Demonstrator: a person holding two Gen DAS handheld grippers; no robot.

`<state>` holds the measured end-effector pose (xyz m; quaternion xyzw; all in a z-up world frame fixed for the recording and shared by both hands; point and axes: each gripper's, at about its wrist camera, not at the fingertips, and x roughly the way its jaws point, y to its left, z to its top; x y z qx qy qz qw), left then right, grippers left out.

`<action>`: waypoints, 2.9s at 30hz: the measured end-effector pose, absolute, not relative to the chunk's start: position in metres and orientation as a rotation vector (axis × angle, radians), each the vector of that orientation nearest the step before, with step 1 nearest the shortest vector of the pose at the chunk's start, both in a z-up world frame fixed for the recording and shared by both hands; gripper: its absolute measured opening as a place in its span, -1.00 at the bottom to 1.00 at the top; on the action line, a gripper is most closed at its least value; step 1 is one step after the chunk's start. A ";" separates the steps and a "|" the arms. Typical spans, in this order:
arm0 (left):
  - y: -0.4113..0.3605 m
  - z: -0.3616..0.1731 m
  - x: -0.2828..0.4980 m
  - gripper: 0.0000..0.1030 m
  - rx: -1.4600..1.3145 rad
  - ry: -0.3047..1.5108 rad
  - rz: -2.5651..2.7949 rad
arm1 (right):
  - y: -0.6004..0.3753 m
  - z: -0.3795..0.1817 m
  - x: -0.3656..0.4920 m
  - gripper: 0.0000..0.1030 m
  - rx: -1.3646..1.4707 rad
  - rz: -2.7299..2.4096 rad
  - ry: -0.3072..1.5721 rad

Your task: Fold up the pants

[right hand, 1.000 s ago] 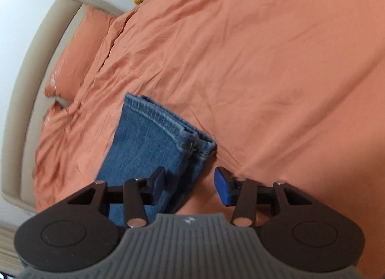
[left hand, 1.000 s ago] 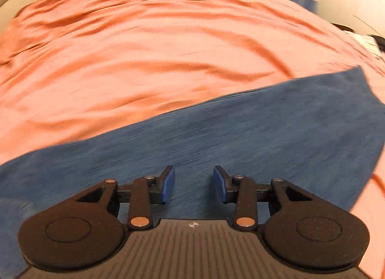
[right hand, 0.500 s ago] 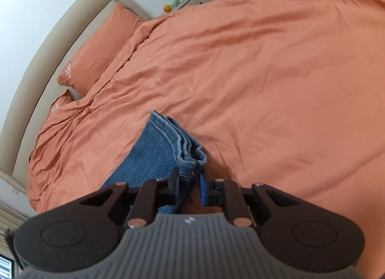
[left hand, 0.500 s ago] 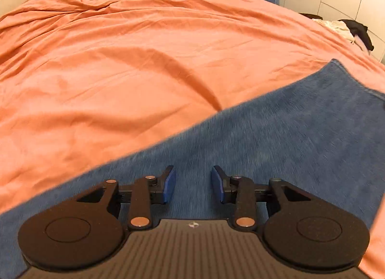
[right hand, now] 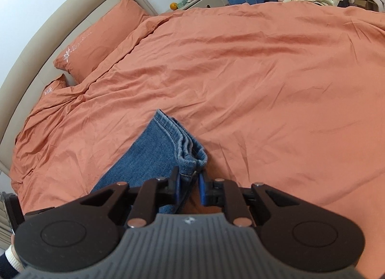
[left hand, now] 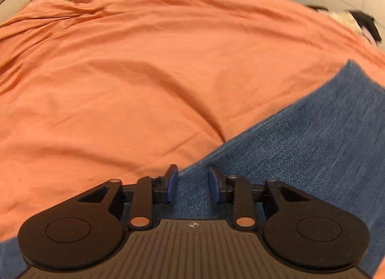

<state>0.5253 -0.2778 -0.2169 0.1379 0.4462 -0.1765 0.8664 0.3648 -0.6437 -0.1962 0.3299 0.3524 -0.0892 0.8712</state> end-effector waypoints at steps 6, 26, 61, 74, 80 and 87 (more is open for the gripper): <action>-0.250 -0.192 0.465 -0.39 0.223 0.918 -0.504 | -0.626 -0.155 0.361 -0.82 0.630 -0.144 0.694; -0.182 -0.167 0.366 -0.58 -0.028 0.974 -0.551 | -0.445 0.004 0.353 -0.83 0.326 0.105 0.560; 0.061 -0.172 0.316 -0.20 -0.456 0.941 -0.280 | -0.138 -0.186 0.330 -0.33 0.131 0.428 1.000; 0.030 -0.199 0.393 0.33 -0.558 0.981 -0.283 | -0.220 -0.177 0.325 -0.32 0.164 0.236 0.824; 0.025 -0.214 0.431 0.29 -0.621 0.989 -0.262 | -0.261 -0.189 0.335 -0.32 0.180 0.185 0.828; 0.011 -0.195 0.425 -0.83 -0.519 0.891 -0.273 | -0.305 -0.194 0.332 -0.33 0.201 0.115 0.775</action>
